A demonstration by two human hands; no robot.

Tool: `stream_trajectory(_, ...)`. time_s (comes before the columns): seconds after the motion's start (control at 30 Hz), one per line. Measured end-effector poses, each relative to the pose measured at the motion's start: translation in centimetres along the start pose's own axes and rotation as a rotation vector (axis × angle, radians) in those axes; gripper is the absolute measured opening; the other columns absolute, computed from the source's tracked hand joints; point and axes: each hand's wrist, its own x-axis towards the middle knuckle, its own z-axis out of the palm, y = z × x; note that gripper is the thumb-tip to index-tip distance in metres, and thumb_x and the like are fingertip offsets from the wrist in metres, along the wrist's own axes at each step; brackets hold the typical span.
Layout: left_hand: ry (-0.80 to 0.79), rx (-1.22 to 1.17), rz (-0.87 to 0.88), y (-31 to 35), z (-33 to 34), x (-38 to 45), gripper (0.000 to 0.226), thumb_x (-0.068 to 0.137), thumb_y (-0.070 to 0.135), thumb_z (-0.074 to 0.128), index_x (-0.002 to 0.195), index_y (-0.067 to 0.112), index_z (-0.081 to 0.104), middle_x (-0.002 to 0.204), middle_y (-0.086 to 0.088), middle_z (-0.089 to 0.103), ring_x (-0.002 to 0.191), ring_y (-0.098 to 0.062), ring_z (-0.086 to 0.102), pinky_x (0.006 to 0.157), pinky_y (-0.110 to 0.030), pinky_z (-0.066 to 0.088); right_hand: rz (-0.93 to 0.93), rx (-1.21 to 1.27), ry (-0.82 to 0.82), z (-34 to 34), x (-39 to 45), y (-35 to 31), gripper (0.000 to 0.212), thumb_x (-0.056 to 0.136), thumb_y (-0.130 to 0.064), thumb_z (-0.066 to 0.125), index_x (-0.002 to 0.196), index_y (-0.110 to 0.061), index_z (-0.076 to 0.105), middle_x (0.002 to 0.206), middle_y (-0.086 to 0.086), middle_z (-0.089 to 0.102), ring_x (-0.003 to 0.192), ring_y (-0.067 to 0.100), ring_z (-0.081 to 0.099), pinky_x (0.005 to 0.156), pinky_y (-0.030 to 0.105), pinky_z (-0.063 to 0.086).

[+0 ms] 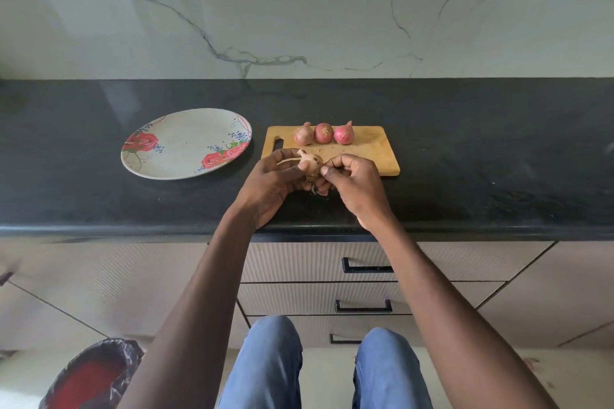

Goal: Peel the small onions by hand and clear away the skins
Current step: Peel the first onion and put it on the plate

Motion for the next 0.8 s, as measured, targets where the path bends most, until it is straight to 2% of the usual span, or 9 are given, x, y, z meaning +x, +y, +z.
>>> stream_trajectory(0.1,-0.033,-0.006,-0.030,0.14,-0.15,0.13,0.030,0.087,0.004,0.066,0.115,0.000,0.055,0.102,-0.016,0.071,0.086,-0.022,0.068,0.071,-0.029,0.058,0.053,0.084,0.011,-0.16,0.17,0.05,0.014,0.093,0.000,0.062,0.081,-0.001,0.068,0.071,0.016,0.072,0.063,0.027,0.070,0.064,0.036,0.059)
stream_trajectory(0.2,-0.066,-0.020,-0.046,0.17,-0.43,0.19,0.023,0.093,-0.001,0.061,0.115,-0.002,0.055,0.104,-0.016,0.070,0.086,-0.022,0.067,0.069,-0.028,0.057,0.090,0.162,0.041,-0.33,0.19,-0.14,0.015,0.091,0.005,0.058,0.077,0.004,0.064,0.063,0.014,0.069,0.057,0.025,0.067,0.061,0.039,0.060)
stream_trajectory(0.3,-0.073,-0.041,-0.054,0.28,-0.63,0.13,0.021,0.095,0.000,0.058,0.116,-0.001,0.060,0.107,-0.014,0.071,0.088,-0.020,0.068,0.068,-0.027,0.057,0.109,0.183,0.111,-0.47,0.28,-0.05,0.010,0.089,0.006,0.061,0.079,0.008,0.062,0.062,0.012,0.066,0.055,0.019,0.065,0.052,0.032,0.055)
stream_trajectory(0.37,-0.066,-0.034,-0.066,0.33,-0.63,0.09,0.023,0.098,-0.001,0.053,0.120,-0.001,0.060,0.108,-0.014,0.071,0.089,-0.020,0.068,0.067,-0.026,0.057,0.064,0.130,0.141,-0.48,0.47,0.38,0.009,0.084,0.008,0.063,0.082,-0.001,0.066,0.073,0.009,0.069,0.065,0.016,0.068,0.059,0.031,0.056)
stream_trajectory(0.47,-0.061,-0.009,-0.065,0.15,-0.55,0.15,0.028,0.099,-0.002,0.051,0.126,-0.002,0.059,0.111,-0.016,0.069,0.091,-0.021,0.066,0.068,-0.026,0.056,0.007,0.042,0.123,-0.46,0.53,0.66,0.026,0.083,0.003,0.067,0.101,-0.014,0.075,0.096,0.000,0.076,0.092,0.014,0.071,0.082,0.030,0.059)
stream_trajectory(0.53,-0.078,0.047,-0.040,0.06,-0.47,0.11,0.029,0.098,-0.002,0.053,0.126,-0.002,0.060,0.113,-0.017,0.067,0.095,-0.023,0.064,0.074,-0.027,0.055,0.005,0.117,0.101,-0.48,0.50,0.57,0.015,0.088,-0.009,0.074,0.102,-0.011,0.078,0.095,0.000,0.078,0.094,0.014,0.073,0.084,0.027,0.058)
stream_trajectory(0.6,-0.093,0.111,-0.013,-0.17,-0.47,0.07,0.028,0.098,-0.001,0.055,0.125,0.000,0.063,0.114,-0.016,0.069,0.097,-0.023,0.066,0.079,-0.029,0.056,-0.012,0.119,0.093,-0.50,0.44,0.50,0.016,0.087,-0.016,0.078,0.101,-0.008,0.079,0.094,0.000,0.078,0.093,0.013,0.074,0.082,0.024,0.057)
stream_trajectory(0.73,-0.064,0.217,0.008,-0.52,-0.49,0.23,0.030,0.089,0.004,0.067,0.119,0.005,0.069,0.121,-0.019,0.069,0.106,-0.031,0.068,0.103,-0.044,0.051,0.060,0.179,0.128,-0.44,0.59,0.66,0.014,0.083,-0.005,0.079,0.097,-0.003,0.078,0.091,0.006,0.078,0.085,0.021,0.076,0.080,0.036,0.062)
stream_trajectory(0.8,-0.040,0.238,0.021,-0.54,-0.38,0.27,0.036,0.081,0.009,0.073,0.117,0.007,0.071,0.118,-0.018,0.071,0.107,-0.031,0.067,0.107,-0.045,0.049,0.058,0.151,0.165,-0.27,0.68,0.54,0.011,0.080,-0.004,0.080,0.091,-0.002,0.079,0.084,0.007,0.077,0.078,0.021,0.076,0.077,0.037,0.062)
